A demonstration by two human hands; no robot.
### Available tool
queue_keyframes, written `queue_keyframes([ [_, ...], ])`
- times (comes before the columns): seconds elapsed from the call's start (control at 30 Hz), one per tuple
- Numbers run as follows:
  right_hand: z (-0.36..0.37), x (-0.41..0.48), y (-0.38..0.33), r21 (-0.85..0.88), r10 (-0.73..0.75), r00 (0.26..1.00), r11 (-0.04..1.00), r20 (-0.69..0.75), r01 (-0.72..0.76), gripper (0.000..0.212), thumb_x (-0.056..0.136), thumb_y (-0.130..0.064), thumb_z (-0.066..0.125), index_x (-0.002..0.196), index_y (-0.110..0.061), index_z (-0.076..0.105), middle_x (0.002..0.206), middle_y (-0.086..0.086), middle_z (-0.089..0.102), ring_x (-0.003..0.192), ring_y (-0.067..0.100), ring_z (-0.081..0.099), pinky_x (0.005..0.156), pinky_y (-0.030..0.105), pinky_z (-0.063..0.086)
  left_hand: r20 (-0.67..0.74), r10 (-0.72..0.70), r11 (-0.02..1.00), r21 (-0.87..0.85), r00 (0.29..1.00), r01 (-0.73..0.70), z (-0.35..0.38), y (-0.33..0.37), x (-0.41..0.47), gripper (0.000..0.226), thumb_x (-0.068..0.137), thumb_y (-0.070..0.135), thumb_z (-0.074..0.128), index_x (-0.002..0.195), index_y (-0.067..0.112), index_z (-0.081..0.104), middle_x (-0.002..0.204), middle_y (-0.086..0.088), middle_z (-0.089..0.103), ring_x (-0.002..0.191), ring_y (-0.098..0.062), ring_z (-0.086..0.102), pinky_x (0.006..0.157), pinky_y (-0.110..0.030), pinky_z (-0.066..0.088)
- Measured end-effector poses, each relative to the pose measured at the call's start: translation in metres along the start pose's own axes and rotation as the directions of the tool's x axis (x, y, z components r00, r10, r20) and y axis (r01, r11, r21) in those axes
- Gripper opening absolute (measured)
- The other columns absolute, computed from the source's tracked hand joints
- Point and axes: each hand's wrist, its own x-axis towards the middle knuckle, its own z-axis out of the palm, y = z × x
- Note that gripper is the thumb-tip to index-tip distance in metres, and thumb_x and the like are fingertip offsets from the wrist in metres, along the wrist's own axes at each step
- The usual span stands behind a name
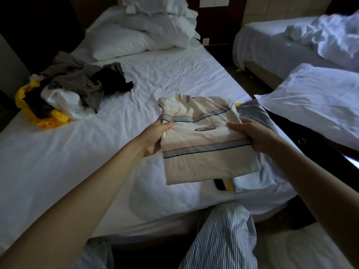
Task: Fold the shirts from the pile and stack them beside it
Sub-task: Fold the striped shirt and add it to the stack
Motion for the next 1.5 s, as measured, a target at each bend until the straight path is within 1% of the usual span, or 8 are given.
queue_keyframes([
  [0.37,-0.114,-0.001,-0.013,-0.001,0.004,0.987,1.0,-0.159,-0.004,0.014,0.093,-0.013,0.05,0.103,-0.013,0.06,0.079,0.003,0.071,0.064,0.013,0.068,0.059,0.025,0.057,0.02,-0.082,0.996,-0.03,0.996,0.083,0.112,-0.026,0.081,0.012,0.099,0.011,0.045,0.101,0.018,0.055,0.091,-0.005,0.066,0.072,-0.015,0.067,0.067,-0.027,0.056],
  [0.57,-0.133,0.002,0.047,-0.091,0.127,0.96,0.984,-0.25,-0.153,0.015,0.095,-0.015,0.051,0.104,-0.005,0.058,0.076,0.007,0.067,0.057,0.012,0.064,0.054,0.023,0.053,-0.08,-0.304,0.953,-0.029,0.949,0.303,0.12,-0.101,0.089,0.038,0.094,0.029,0.058,0.128,0.023,0.043,0.123,-0.003,0.058,0.115,-0.026,0.058,0.095,-0.042,0.048],
  [0.8,-0.13,-0.033,0.057,-0.368,0.021,0.938,0.917,-0.346,-0.156,0.024,0.086,-0.024,0.068,0.107,-0.014,0.062,0.092,0.006,0.067,0.083,0.021,0.063,0.073,0.034,0.051,-0.083,-0.252,0.957,0.123,0.964,0.261,0.11,-0.111,0.055,0.022,0.091,0.016,0.061,0.112,0.013,0.054,0.102,-0.002,0.064,0.087,-0.014,0.062,0.071,-0.025,0.051],
  [0.97,-0.127,-0.043,0.041,-0.376,0.082,0.975,0.913,-0.207,-0.157,0.032,0.083,0.004,0.063,0.115,-0.001,0.056,0.101,0.017,0.064,0.084,0.025,0.063,0.07,0.031,0.055,-0.075,-0.192,0.937,0.282,0.979,0.205,0.121,-0.101,0.041,0.009,0.093,0.01,0.056,0.084,0.013,0.056,0.077,-0.003,0.058,0.063,-0.014,0.055,0.047,-0.02,0.044],
  [1.17,-0.148,-0.06,0.036,-0.228,0.139,0.965,0.955,-0.221,-0.19,0.038,0.084,0.007,0.06,0.12,-0.003,0.055,0.109,0.021,0.063,0.083,0.021,0.066,0.065,0.025,0.058,-0.031,-0.289,0.951,0.104,0.957,0.291,0.137,-0.107,0.02,0.01,0.094,0.006,0.054,0.087,0.011,0.06,0.079,-0.005,0.063,0.068,-0.016,0.061,0.058,-0.026,0.052],
  [1.3,-0.144,-0.058,0.053,-0.537,0.149,0.946,0.793,-0.287,-0.288,0.06,0.084,-0.008,0.068,0.138,-0.012,0.04,0.121,0.013,0.055,0.107,0.026,0.055,0.082,0.032,0.047,-0.14,-0.176,0.903,0.372,0.974,0.216,0.134,-0.124,0.021,0.012,0.085,0.013,0.066,0.086,0.014,0.054,0.088,-0.006,0.061,0.082,-0.023,0.062,0.071,-0.033,0.054],
  [1.4,-0.126,-0.044,0.043,-0.84,-0.159,0.889,0.431,-0.43,-0.33,0.072,0.086,-0.043,0.061,0.145,-0.019,0.028,0.144,0.014,0.037,0.13,0.031,0.035,0.102,0.041,0.028,-0.254,0.048,0.812,0.572,0.966,0.11,0.138,-0.111,0.031,0.038,0.08,0.021,0.067,0.11,0.014,0.043,0.107,-0.006,0.055,0.099,-0.027,0.056,0.085,-0.038,0.046],
  [1.5,-0.093,-0.028,0.037,-0.953,-0.447,0.855,0.258,-0.264,-0.16,0.073,0.079,-0.057,0.034,0.143,-0.022,0.036,0.151,0.005,0.031,0.142,0.029,0.017,0.111,0.039,0.011,-0.25,0.287,0.684,0.73,0.925,-0.015,0.144,-0.094,0.05,0.066,0.082,0.023,0.063,0.138,0.012,0.031,0.135,-0.011,0.043,0.119,-0.032,0.045,0.098,-0.04,0.04],
])
